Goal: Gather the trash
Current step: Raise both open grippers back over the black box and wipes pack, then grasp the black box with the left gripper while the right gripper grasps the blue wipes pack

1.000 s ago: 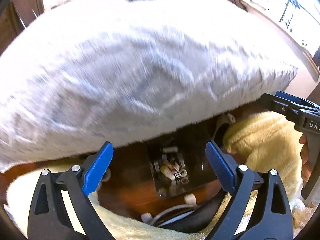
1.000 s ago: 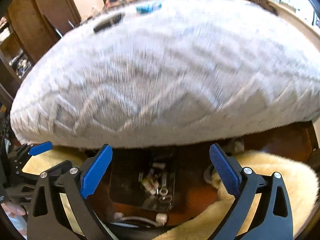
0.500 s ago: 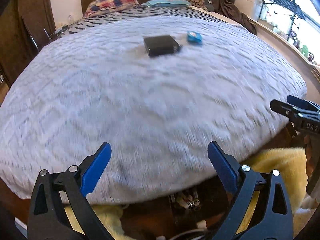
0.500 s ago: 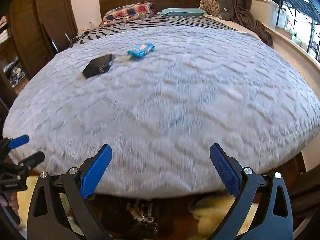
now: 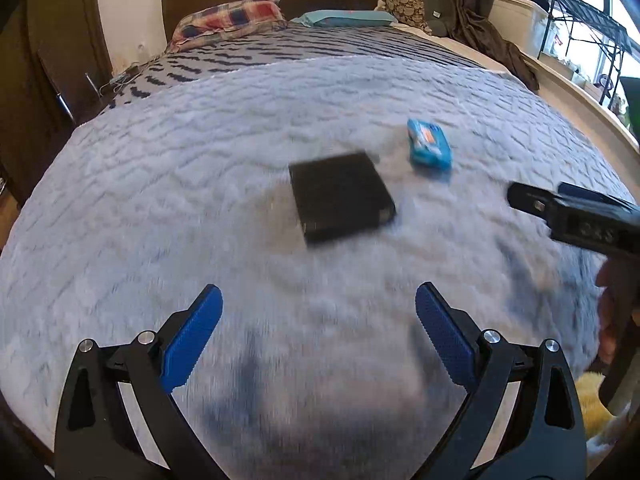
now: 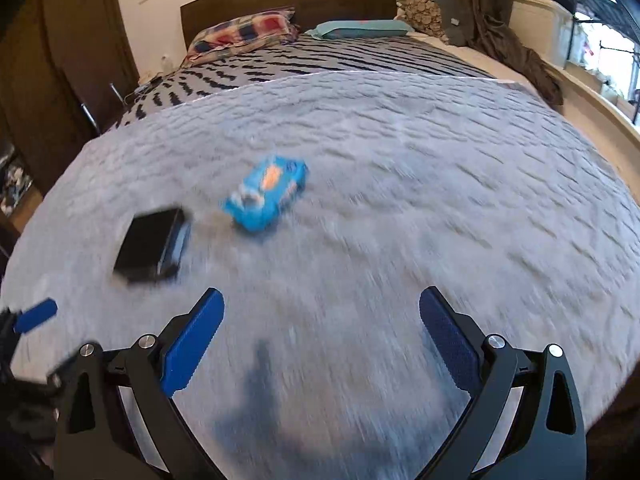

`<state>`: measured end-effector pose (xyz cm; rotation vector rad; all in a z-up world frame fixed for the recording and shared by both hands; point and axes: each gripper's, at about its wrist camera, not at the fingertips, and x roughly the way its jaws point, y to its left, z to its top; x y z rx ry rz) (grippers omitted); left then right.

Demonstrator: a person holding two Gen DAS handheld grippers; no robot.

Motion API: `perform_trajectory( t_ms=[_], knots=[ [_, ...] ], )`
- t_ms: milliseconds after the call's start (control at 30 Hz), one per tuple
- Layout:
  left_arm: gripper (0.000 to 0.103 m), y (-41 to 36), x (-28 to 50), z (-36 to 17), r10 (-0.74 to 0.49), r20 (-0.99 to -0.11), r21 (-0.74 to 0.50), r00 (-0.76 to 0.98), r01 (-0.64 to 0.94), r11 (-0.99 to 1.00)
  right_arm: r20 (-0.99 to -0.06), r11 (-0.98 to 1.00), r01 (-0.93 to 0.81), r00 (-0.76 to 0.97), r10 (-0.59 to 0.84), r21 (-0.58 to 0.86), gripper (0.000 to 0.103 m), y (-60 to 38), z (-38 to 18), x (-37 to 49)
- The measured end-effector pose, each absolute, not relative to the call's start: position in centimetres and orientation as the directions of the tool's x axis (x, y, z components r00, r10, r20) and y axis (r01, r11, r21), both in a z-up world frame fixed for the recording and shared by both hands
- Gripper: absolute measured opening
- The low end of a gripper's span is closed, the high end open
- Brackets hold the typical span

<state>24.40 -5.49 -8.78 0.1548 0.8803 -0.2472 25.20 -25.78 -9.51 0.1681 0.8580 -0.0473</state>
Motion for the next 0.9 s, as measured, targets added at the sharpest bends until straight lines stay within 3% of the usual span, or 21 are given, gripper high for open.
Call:
perform_trajectory(
  t_ms=[200,367,567,733,833,900],
  knots=[
    [0.092,-6.9,28.0,-8.3,-0.145,-0.768,0.044,0.623,0.277,0.960,-0.762,0.973,0.138,0.645,0.052,0.183,0.097,-25.1,-9.1,31.6],
    [0.092,-7.8,30.8,-8.9,-0.143,-0.774,0.027,0.616,0.258,0.966,-0.793,0.967,0.156,0.605,0.066,0.200,0.089,-24.5,-10.2,35.8],
    [0.092,-8.4,33.8,-10.8,-0.118,-0.802,0.023,0.585,0.228,0.973,-0.839,0.973,0.157,0.541,0.061,0.172,0.073,-23.8,-12.3,38.4],
    [0.092,-8.9,35.3,-11.8,-0.121,-0.821,0.007,0.559,0.223,0.975,-0.836,0.984,0.126,0.548,0.037,0.126,0.049,-23.6,-12.9,38.0],
    [0.091,-9.2,36.1,-12.9,-0.159,-0.845,-0.045,0.510,0.229,0.973,-0.832,0.985,0.105,0.552,0.056,0.136,0.044,-24.2,-12.8,37.7],
    [0.088,-9.5,36.0,-13.3,-0.135,-0.842,-0.014,0.522,0.228,0.973,-0.831,0.986,0.102,0.554,0.056,0.134,0.043,-24.6,-12.7,37.3]
  ],
)
